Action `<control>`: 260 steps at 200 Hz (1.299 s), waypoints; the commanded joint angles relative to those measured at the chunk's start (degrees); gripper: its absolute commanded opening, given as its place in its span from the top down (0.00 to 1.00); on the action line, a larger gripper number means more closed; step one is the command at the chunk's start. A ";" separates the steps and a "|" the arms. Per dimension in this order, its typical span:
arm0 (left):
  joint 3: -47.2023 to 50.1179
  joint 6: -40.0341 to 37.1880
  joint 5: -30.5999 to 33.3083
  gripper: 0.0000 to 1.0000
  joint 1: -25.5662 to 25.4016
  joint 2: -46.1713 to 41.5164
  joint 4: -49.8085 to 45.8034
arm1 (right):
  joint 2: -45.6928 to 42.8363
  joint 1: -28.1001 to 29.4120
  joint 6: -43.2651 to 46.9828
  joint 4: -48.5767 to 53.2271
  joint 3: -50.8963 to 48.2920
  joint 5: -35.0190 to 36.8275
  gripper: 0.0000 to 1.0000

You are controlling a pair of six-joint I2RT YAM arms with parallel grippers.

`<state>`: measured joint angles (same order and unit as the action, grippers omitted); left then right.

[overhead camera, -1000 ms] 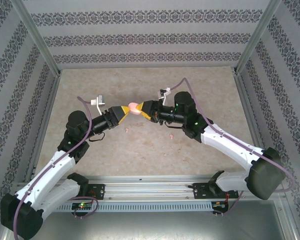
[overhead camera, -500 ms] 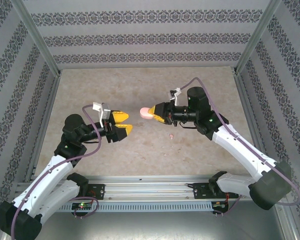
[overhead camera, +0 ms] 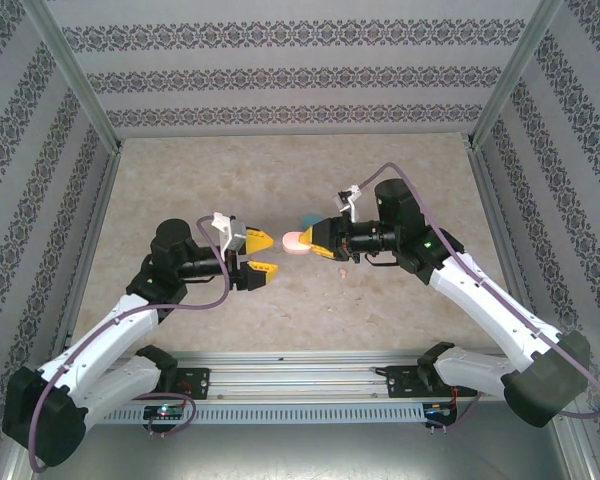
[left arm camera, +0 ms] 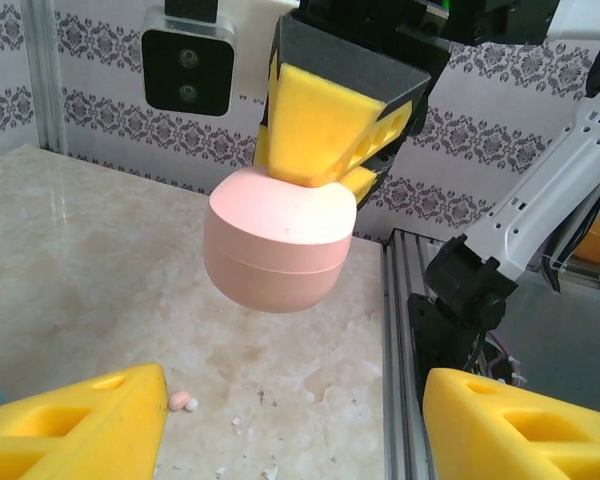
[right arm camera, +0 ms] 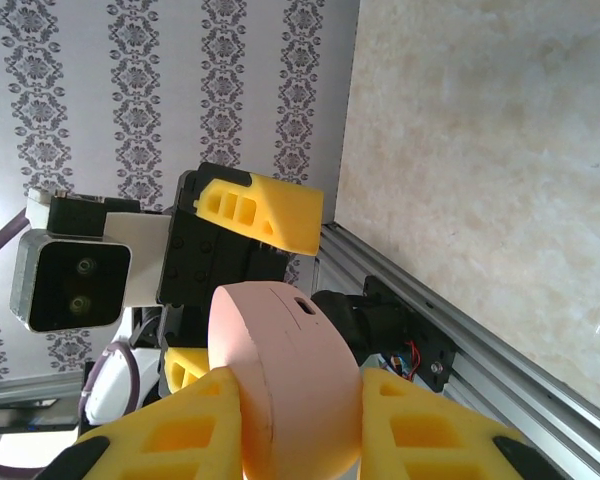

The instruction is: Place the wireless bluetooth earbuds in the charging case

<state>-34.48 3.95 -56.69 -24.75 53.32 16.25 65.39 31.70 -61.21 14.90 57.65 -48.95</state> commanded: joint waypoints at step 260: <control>-1.88 4.36 -1.02 0.67 -4.87 4.59 14.40 | 1.79 3.96 0.89 -2.68 2.09 -2.37 0.83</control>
<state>-35.16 6.50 -55.90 -28.86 58.19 25.06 66.59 34.72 -61.10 14.37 58.39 -50.06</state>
